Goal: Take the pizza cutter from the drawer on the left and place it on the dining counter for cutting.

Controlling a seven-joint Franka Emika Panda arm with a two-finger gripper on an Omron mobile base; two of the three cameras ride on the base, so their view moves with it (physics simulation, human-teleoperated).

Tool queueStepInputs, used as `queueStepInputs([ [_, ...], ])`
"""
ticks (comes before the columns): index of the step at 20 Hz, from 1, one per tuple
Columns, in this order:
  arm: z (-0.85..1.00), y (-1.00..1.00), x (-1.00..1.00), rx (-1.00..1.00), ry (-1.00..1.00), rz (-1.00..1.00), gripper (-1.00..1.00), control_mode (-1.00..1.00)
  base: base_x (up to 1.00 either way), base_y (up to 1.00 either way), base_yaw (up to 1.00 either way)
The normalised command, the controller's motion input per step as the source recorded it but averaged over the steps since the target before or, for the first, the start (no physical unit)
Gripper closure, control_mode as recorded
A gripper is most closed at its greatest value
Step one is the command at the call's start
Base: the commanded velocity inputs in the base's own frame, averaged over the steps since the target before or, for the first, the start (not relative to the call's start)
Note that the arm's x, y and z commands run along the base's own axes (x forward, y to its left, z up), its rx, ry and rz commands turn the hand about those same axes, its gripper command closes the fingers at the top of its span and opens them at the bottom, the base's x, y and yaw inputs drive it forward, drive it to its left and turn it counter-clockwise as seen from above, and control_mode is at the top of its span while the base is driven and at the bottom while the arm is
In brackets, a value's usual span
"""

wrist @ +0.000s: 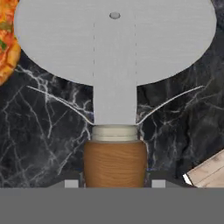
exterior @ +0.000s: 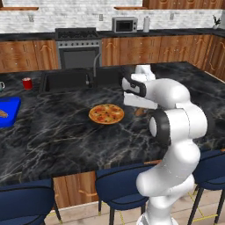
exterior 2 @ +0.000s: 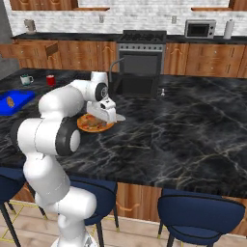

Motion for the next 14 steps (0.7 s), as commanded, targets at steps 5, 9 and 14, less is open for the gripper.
queueStepInputs([
  [5, -0.36, -0.16, 0.91, 0.00, -0.08, 0.09, 1.00, -1.00, 0.00, 0.00, 0.00],
  [9, -0.70, -0.04, 0.86, 0.00, 0.01, 0.17, 1.00, -1.00, 0.00, 0.00, 0.00],
  [14, -0.93, 0.07, 0.97, 0.00, 0.07, 0.22, 1.00, -1.00, 0.00, 0.00, 0.00],
])
